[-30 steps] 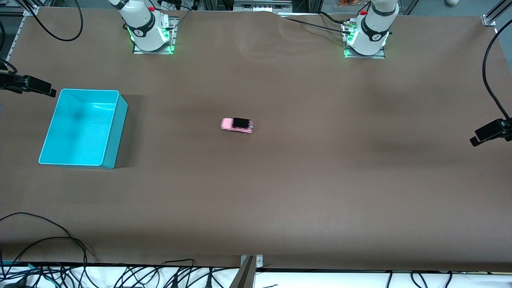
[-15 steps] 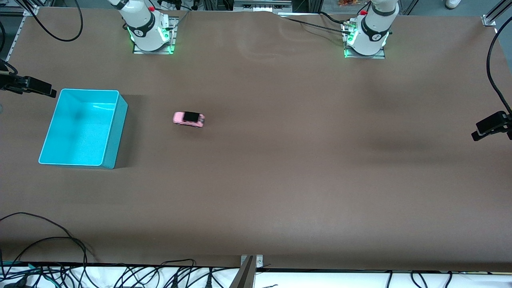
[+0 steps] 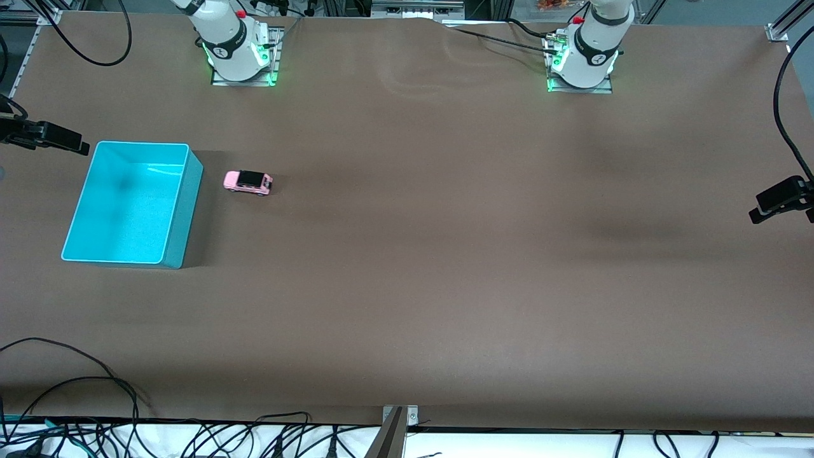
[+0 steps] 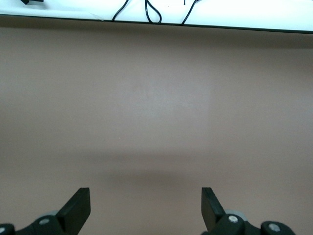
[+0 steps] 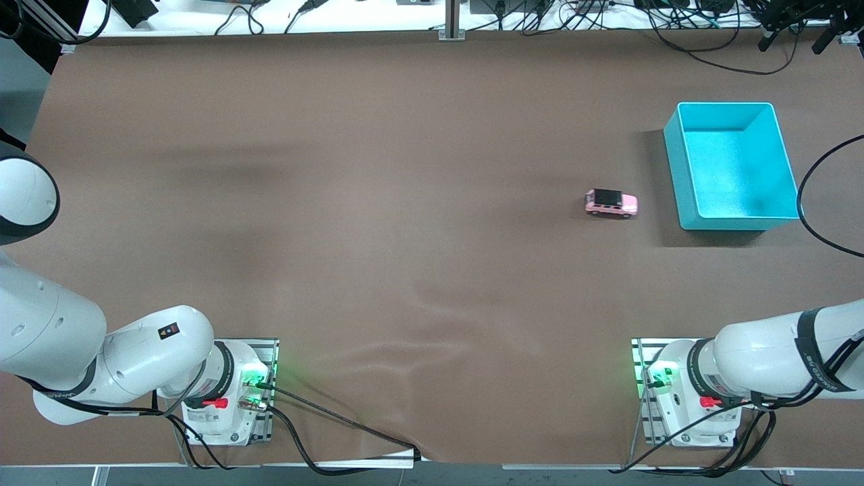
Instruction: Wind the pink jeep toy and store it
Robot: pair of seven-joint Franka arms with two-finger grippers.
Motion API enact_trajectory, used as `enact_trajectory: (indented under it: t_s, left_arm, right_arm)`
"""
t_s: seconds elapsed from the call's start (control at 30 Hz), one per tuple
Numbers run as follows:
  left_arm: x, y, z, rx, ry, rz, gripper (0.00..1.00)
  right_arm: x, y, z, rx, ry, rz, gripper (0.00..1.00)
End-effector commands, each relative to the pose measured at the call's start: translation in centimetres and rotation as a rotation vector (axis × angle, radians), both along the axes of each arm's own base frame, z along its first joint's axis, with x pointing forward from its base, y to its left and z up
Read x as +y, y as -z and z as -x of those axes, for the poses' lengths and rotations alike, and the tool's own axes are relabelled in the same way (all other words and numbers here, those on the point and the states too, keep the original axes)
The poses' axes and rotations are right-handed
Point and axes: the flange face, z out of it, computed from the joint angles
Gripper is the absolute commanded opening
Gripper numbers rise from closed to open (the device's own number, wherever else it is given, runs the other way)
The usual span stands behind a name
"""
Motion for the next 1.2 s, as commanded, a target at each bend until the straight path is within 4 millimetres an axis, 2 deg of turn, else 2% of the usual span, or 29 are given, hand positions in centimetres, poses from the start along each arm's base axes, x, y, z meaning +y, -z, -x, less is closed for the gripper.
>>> enact_trajectory:
  t_s: [0.0,0.5,0.63,0.67,0.9,0.93,1.0,1.13,1.17]
  left_arm:
    - [-0.3,-0.7,0.8,-0.005,0.026,0.008,1.0]
    - [-0.6,-1.8,1.9,-0.013,0.022,-0.012,1.0]
    - [-0.9,-1.1,2.2,0.004,0.024,-0.002,1.0]
    - [-1.0,-1.4,2.4,0.0,0.024,-0.005,1.0]
    - [-2.7,-2.6,2.9,-0.021,0.039,0.04,1.0]
    - [-3.0,-2.6,3.0,-0.019,0.044,0.04,1.0]
    - [-3.2,-2.7,3.0,-0.02,0.049,0.036,1.0]
    - [-3.1,-2.7,2.9,-0.022,0.047,0.031,1.0]
    - [-3.1,-2.8,3.0,-0.022,0.047,0.031,1.0]
  right_arm:
    - [-0.2,-0.5,-0.1,-0.006,0.0,0.013,1.0]
    - [-0.3,-0.3,0.0,-0.002,-0.002,-0.004,1.0]
    - [0.1,0.5,0.3,0.001,-0.006,-0.005,1.0]
    - [0.1,0.4,0.5,-0.019,-0.006,-0.006,1.0]
    - [0.3,2.4,1.9,-0.075,-0.005,-0.006,1.0]
    - [0.4,3.0,2.0,-0.075,-0.007,-0.007,1.0]
    - [0.5,5.4,2.3,-0.061,-0.007,-0.008,1.0]
    - [0.5,12.6,3.9,0.008,0.0,-0.018,1.0]
    - [0.4,13.6,4.2,0.003,0.007,-0.023,1.0]
